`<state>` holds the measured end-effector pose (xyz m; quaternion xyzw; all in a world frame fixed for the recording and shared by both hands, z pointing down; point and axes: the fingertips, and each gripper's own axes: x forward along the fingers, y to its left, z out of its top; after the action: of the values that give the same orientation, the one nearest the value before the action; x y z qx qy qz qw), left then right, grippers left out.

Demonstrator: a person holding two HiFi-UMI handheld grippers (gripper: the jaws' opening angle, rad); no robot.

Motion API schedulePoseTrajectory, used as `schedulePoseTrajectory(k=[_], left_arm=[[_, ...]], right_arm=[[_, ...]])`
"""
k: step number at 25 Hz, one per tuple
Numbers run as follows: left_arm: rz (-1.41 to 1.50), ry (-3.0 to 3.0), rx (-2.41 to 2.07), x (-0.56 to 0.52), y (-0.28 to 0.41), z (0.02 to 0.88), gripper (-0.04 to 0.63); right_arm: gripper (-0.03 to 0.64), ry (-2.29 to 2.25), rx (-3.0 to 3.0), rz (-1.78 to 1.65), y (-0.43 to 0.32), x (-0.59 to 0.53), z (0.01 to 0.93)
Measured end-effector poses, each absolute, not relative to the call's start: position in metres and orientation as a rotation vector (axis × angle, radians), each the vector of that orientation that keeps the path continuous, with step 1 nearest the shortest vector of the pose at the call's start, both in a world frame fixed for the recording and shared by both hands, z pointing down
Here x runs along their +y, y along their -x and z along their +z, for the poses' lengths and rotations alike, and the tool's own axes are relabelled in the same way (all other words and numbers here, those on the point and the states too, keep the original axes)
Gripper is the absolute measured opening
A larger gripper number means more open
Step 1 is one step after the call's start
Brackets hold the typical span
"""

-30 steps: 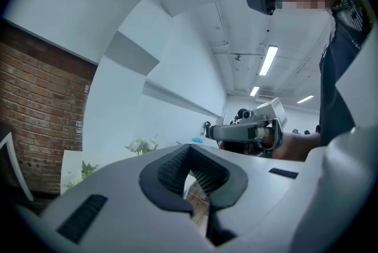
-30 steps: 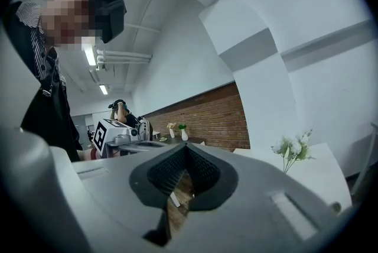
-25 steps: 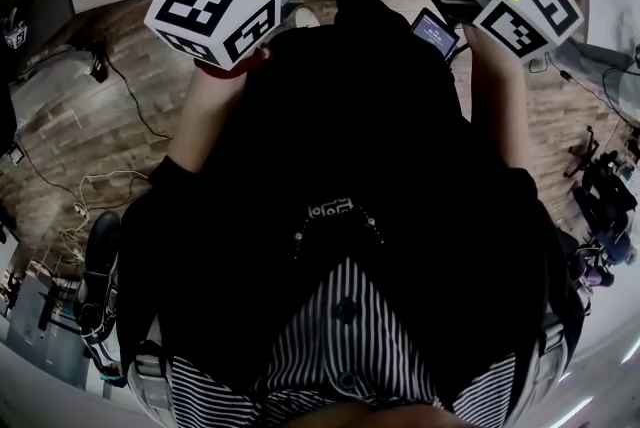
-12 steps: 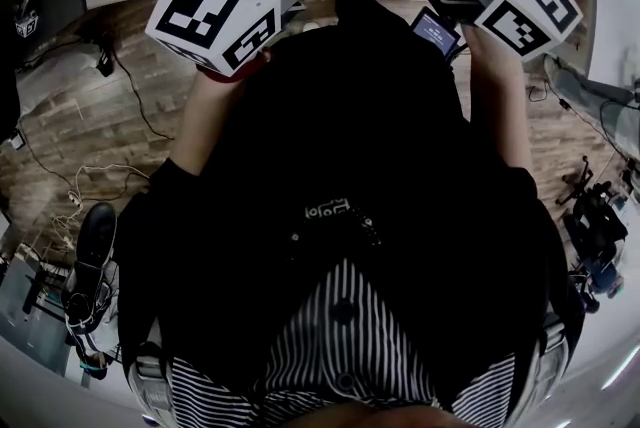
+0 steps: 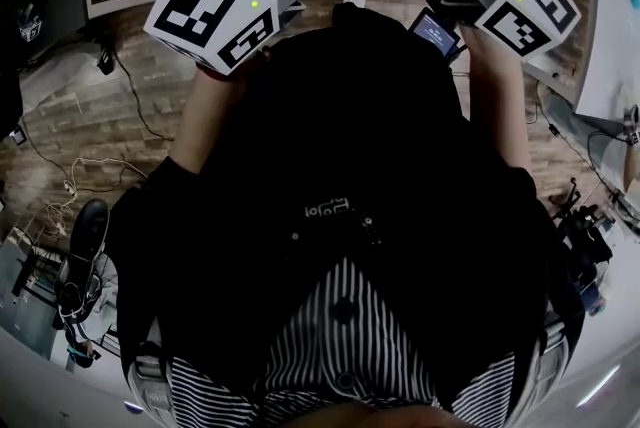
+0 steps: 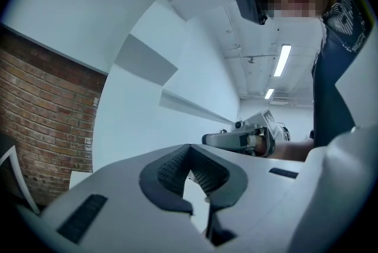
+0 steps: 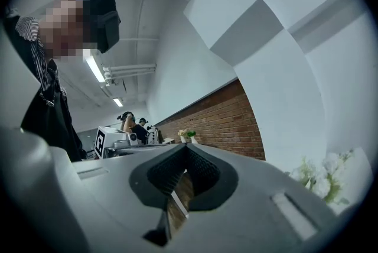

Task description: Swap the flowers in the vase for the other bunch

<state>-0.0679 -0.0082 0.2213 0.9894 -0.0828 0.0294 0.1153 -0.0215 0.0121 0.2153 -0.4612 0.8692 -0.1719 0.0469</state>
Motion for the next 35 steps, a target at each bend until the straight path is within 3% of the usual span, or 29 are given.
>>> schedulePoseTrajectory(k=[14,21,29,35], left_arm=[[0.148,-2.84,-0.33,-0.086,-0.041,0.224,0.006],[0.215,-2.821,-0.354,-0.075,-0.132,0.214,0.006],[0.279,-2.798,-0.38,-0.088,-0.107,0.248,0.006],[0.269,-2.833,-0.277,-0.073,-0.127,0.233,0.006]], right_arm=[[0.005,1.251,2.676,-0.59,-0.093,-0.081,0.222],[0.005,1.146,2.686,-0.664,-0.174,-0.075,0.22],[0.005,1.107,2.684,-0.663,-0.158,-0.1,0.247],[0.005,1.197,2.644,-0.602,-0.177,-0.083,0.227]])
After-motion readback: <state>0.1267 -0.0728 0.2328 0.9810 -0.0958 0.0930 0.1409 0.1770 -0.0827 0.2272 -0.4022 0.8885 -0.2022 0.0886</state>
